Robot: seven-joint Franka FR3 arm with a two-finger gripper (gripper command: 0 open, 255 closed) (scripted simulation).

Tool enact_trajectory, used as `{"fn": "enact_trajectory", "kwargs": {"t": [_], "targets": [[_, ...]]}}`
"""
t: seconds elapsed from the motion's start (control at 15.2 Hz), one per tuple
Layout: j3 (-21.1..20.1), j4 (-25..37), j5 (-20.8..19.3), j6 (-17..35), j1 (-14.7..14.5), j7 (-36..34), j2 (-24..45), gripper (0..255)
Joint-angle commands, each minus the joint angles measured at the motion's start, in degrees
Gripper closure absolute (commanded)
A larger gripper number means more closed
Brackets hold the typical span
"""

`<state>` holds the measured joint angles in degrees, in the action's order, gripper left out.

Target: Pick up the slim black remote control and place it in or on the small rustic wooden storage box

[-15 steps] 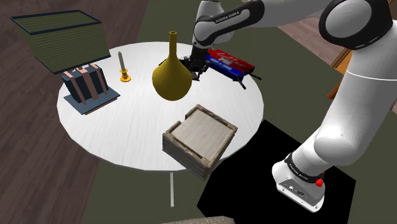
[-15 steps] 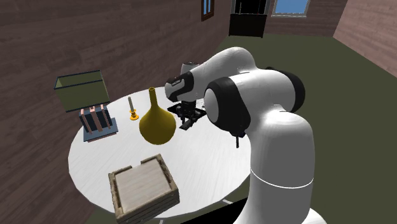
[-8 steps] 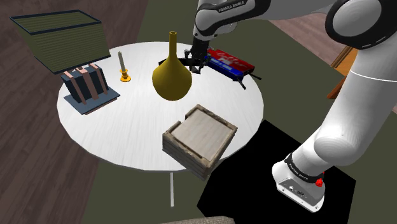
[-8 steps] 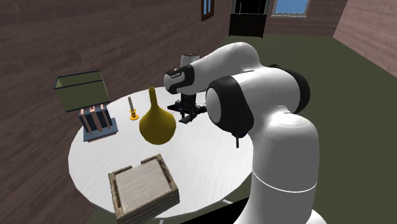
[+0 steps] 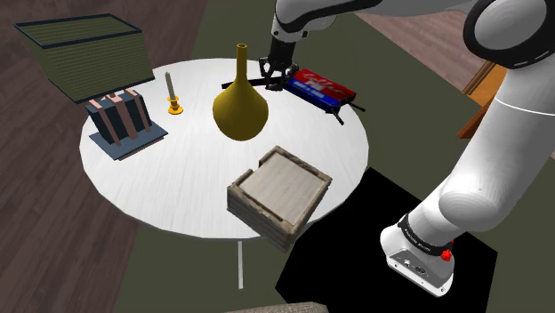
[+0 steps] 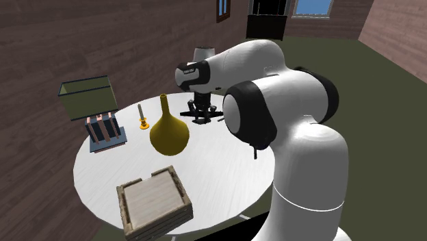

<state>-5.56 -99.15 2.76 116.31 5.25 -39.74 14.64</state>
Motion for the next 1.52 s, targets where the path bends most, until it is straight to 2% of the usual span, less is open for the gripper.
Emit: {"fn": "enact_trajectory", "kwargs": {"t": [0.0,0.53,0.99,1.45], "targets": [[0.0,1.0,0.0,-1.4,0.0,-0.1,-0.4,255],[0.0,5.6,0.0,-6.9,0.0,-0.4,-1.4,255],[-2.6,-10.8,1.0,-2.4,-3.0,-5.5,-13.6,255],[-6.1,-23.0,2.9,-0.1,-6.3,-11.3,-24.1,255]]}}
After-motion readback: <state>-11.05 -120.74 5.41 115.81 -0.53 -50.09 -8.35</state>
